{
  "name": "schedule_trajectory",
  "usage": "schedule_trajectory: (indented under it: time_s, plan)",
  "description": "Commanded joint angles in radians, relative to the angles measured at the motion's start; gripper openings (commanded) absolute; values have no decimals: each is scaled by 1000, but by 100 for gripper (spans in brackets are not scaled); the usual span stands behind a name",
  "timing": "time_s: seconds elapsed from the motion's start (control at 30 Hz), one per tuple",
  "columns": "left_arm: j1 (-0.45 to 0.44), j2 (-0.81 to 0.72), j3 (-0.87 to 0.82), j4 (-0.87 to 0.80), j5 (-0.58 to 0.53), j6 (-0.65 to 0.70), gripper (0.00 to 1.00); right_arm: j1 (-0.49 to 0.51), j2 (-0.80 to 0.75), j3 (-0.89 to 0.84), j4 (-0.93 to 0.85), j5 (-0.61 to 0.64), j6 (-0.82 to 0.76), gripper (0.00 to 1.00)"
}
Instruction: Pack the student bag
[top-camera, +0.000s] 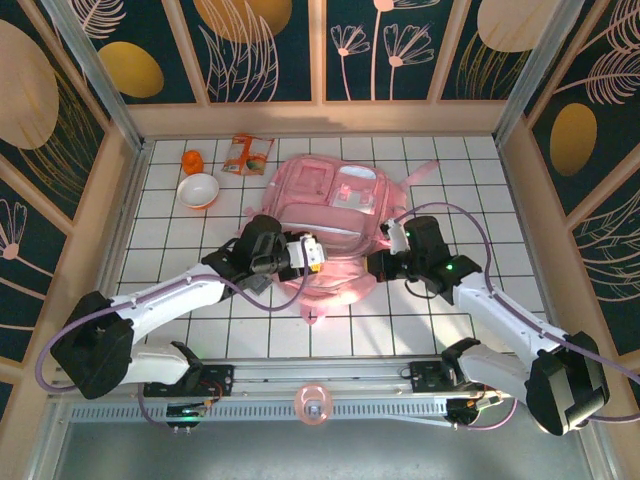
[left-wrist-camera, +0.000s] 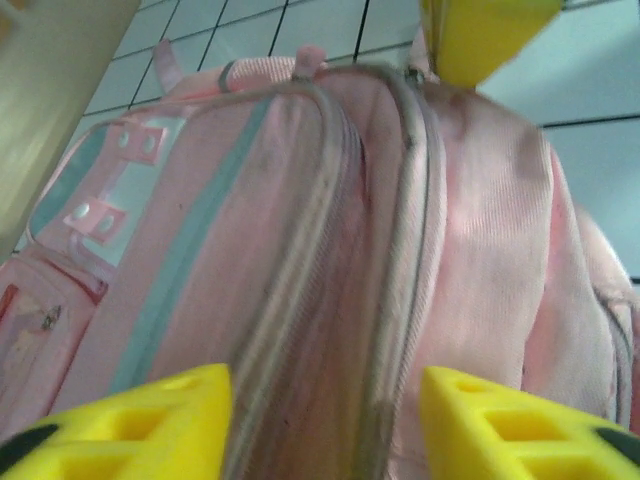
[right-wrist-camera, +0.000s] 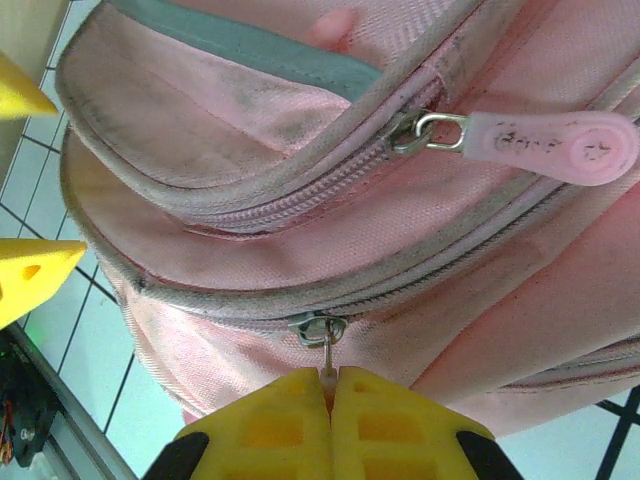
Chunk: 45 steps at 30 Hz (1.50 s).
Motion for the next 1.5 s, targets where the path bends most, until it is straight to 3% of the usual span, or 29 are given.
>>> schedule_trajectory:
  time_s: [0.0,0.13,0.43,0.57,0.77,0.87,0.97,1.17,1.47]
  plan:
    - [-43,-11,65,4,73,-51,64,9,-7,13,60,-21,16,0]
    - [-100,33,102,37,28,-33,70,9,-7,16,63,-33,19,0]
    - [-143,237,211,38,-11,-46,70,9,-37,20,59,-36,28,0]
    - [-143,281,214,41,-32,-48,49,6,-38,38,19,-8,12,0]
    - [-144,231,163,61,-69,-25,0,-36,-50,43,-53,77,12,0]
    - [-142,186,121,97,-99,-36,0,-116,-45,32,-113,154,30,0]
    - [-142,156,101,87,-93,-40,0,-202,-54,7,-105,125,49,0]
    - [-142,87,67,90,5,-52,0,-291,-24,8,-29,99,76,0]
    - [-142,29,58,78,131,-43,0,-386,174,72,100,74,96,0]
